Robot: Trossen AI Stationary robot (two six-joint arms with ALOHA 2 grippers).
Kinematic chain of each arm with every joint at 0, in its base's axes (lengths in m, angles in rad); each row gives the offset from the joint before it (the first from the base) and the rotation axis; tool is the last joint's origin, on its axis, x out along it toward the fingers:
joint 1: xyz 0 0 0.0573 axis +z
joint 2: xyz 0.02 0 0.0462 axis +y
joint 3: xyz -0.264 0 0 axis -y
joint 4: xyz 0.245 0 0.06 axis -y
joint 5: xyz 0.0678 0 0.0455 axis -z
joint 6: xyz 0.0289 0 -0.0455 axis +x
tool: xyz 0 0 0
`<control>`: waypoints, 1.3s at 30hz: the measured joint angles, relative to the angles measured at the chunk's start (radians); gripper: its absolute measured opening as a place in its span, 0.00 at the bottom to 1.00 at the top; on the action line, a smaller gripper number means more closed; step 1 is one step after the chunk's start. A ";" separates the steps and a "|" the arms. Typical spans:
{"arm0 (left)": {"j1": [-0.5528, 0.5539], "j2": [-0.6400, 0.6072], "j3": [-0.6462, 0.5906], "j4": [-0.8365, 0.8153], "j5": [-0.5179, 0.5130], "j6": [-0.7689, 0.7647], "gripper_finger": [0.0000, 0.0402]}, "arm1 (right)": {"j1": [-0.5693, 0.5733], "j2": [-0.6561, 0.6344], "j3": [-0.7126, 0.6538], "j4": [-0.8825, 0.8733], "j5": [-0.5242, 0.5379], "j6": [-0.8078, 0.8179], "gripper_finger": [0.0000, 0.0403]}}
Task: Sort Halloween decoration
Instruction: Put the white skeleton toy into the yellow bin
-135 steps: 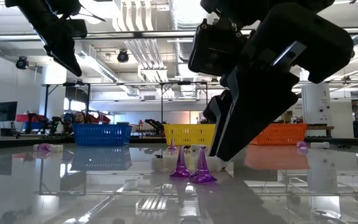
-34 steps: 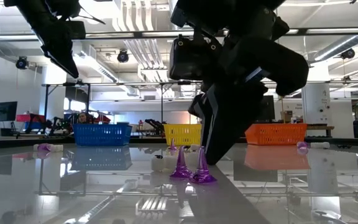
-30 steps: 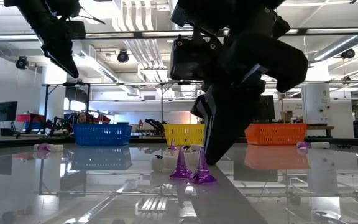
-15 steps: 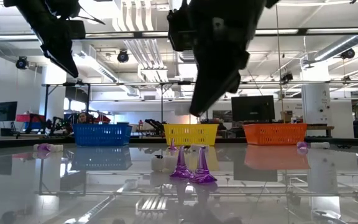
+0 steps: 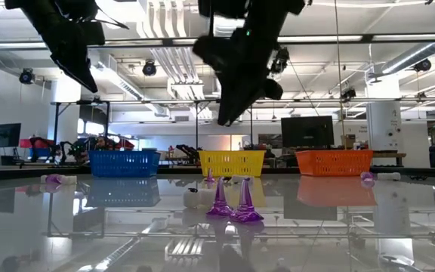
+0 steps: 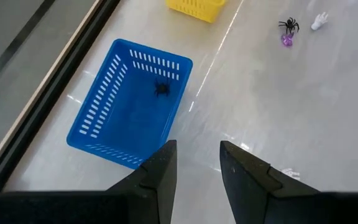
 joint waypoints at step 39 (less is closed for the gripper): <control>0.000 0.000 0.000 0.006 -0.002 -0.133 0.26 | -0.534 0.026 0.000 0.010 -0.266 -0.503 0.33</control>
